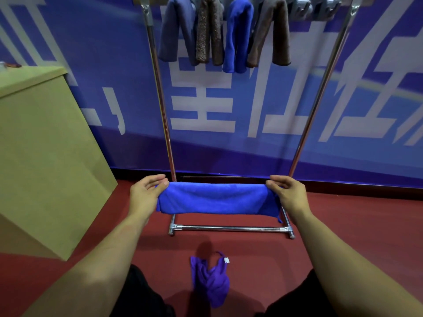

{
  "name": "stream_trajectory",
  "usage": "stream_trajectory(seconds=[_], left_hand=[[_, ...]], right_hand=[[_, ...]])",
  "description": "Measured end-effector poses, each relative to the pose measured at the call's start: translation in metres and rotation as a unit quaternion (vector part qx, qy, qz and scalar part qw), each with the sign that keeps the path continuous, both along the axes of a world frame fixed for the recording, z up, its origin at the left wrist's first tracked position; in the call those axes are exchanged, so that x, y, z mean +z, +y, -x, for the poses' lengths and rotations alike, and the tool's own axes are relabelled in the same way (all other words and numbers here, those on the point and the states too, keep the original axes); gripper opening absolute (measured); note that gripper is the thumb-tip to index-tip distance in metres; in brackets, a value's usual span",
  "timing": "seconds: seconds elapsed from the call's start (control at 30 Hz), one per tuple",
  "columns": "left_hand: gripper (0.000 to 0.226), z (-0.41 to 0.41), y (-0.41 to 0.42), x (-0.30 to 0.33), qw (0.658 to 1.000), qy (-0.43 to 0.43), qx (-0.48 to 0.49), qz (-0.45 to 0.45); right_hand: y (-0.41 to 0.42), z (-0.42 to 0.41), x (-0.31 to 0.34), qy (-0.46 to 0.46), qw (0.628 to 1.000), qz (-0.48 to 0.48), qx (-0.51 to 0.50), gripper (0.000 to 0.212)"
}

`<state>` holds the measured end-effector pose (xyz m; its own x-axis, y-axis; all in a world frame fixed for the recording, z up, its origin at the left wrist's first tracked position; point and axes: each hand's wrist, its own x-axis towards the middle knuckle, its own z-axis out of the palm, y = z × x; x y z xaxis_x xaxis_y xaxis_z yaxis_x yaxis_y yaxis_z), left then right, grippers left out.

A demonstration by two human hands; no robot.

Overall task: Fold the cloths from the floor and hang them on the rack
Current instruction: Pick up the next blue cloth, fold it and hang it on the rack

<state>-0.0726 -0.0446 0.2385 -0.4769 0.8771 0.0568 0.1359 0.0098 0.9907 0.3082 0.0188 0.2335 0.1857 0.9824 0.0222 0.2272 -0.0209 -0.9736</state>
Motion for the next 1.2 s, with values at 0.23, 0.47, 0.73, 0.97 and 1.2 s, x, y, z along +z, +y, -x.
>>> stream_trajectory(seconds=[0.23,0.47,0.73,0.97,1.2], left_hand=[[0.036,0.004,-0.001,-0.004,0.984,0.159,-0.052,0.062],[0.037,0.0,-0.003,0.001,0.952,0.294,-0.044,0.073],[0.01,0.003,-0.006,0.002,0.949,0.306,-0.024,0.077],[0.019,0.009,-0.001,-0.006,0.978,0.182,-0.051,0.083],[0.038,0.006,-0.001,-0.005,0.992,0.075,-0.049,0.086]], right_hand=[[0.0,0.001,-0.004,-0.081,0.994,0.038,0.057,0.044],[-0.005,0.001,0.0,-0.192,0.977,0.032,0.084,0.034],[-0.005,-0.003,0.001,-0.25,0.962,0.022,0.104,0.008],[-0.006,-0.002,0.0,-0.236,0.969,0.019,0.067,0.018],[-0.012,0.003,0.014,-0.144,0.989,0.004,0.044,0.026]])
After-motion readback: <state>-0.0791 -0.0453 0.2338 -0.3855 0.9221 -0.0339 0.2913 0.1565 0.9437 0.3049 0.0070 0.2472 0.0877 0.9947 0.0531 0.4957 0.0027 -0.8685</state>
